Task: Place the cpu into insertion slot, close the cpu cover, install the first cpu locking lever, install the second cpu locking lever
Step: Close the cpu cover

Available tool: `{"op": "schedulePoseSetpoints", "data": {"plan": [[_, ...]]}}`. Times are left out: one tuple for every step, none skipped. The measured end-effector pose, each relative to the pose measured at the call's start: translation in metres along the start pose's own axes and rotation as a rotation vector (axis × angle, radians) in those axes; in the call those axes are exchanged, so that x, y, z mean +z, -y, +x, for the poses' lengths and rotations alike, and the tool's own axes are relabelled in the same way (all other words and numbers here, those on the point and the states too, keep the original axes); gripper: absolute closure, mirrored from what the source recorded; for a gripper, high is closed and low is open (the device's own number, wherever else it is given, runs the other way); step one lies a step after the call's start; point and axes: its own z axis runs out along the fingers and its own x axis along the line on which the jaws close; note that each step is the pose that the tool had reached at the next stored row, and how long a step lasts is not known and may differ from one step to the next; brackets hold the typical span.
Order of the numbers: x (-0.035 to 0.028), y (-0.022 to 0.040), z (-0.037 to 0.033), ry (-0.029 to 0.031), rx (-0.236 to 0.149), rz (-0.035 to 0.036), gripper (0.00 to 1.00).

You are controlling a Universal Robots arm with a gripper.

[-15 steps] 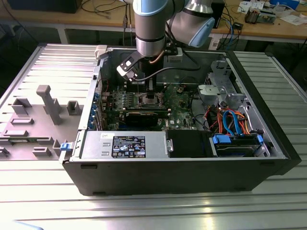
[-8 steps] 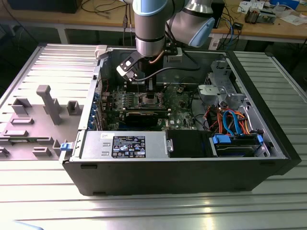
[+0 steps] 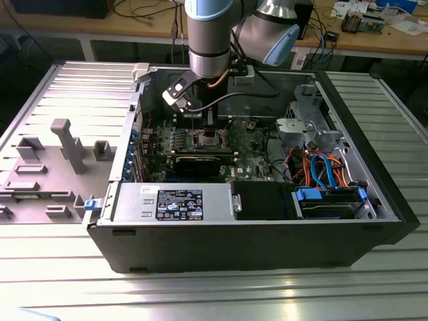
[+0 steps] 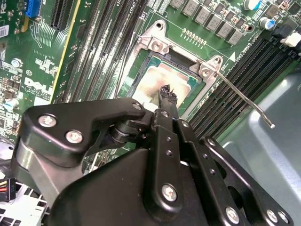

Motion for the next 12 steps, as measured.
{"op": "schedulePoseSetpoints", "data": {"plan": [[-0.0013, -0.0001, 0.0, 0.0, -0.001, 0.0, 0.89], [-0.0016, -0.0001, 0.0, -0.0002, -0.001, 0.0, 0.89], [-0.0018, -0.0001, 0.0001, -0.0003, -0.001, -0.0002, 0.89], [-0.002, -0.0001, 0.0001, -0.0004, -0.002, -0.0002, 0.89], [-0.0021, -0.0001, 0.0, -0.0002, -0.002, 0.0, 0.89], [-0.0021, -0.0001, 0.0, -0.0003, -0.002, 0.0, 0.89], [-0.0021, -0.0001, 0.0, -0.0002, -0.002, -0.0001, 0.89], [-0.0021, -0.0001, 0.0, -0.0002, -0.002, 0.0, 0.89], [-0.0021, -0.0001, 0.0, -0.0002, -0.002, -0.0001, 0.89], [-0.0021, -0.0001, 0.0, -0.0003, -0.002, -0.0001, 0.89], [-0.0023, -0.0002, 0.0001, -0.0002, -0.002, 0.0, 0.89], [-0.0028, -0.0002, 0.0, -0.0001, -0.002, 0.0001, 0.89]]}}
